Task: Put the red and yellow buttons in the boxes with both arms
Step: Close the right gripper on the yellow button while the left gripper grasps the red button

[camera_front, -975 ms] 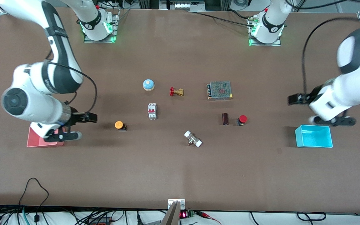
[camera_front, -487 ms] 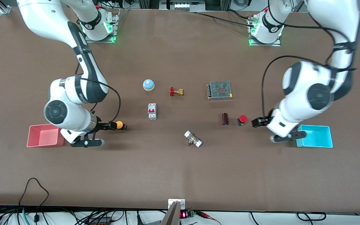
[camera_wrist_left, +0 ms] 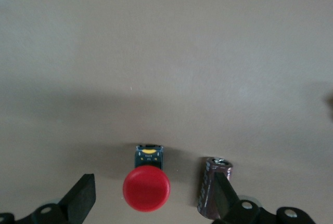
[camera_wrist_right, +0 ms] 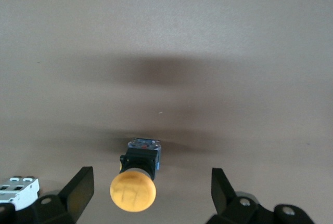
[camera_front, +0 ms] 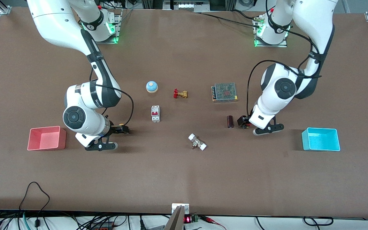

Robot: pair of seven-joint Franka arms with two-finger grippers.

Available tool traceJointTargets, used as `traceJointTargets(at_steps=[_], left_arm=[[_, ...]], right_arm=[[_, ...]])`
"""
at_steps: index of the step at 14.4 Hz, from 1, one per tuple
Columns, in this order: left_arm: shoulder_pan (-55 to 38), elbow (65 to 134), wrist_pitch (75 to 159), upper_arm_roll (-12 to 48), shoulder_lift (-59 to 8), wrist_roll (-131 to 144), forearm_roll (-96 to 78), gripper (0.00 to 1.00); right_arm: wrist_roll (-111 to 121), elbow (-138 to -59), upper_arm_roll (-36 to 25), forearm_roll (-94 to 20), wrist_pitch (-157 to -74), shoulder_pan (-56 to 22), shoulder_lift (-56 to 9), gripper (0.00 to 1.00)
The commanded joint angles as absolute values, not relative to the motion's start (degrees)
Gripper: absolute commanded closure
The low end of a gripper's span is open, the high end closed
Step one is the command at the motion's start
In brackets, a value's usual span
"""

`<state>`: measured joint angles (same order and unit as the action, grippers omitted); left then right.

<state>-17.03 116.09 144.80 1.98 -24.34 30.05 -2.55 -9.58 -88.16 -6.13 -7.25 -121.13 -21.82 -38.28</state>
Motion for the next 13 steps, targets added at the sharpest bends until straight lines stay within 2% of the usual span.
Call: traceJointTargets(at_steps=[1, 9, 10, 11, 13], left_arm=[[-18.37, 117.42, 147.04, 1.06, -25.74, 30.76, -1.94, 0.00], [-18.46, 116.72, 150.38, 0.79, -29.61, 30.94, -1.06, 0.00], [-18.46, 116.02, 150.38, 0.79, -29.88, 30.94, -1.05, 0.04], [-18.46, 115.93, 150.38, 0.79, -30.23, 31.02, -1.05, 0.13], [-18.46, 115.84, 150.29, 0.88, -30.32, 32.42, -1.05, 0.48]], right_arm=[[-10.37, -87.71, -6.50, -8.61, -122.69, -23.11, -39.81, 0.00], [-10.28, -88.50, -6.50, -8.53, -123.49, -24.35, -42.19, 0.00], [-10.28, -88.51, -6.50, -8.53, -123.49, -24.35, -42.54, 0.00], [-10.28, -88.51, -6.50, -8.53, -123.49, -24.17, -42.54, 0.00], [-10.28, -88.77, -6.50, -8.53, -122.96, -24.17, -42.63, 0.02]])
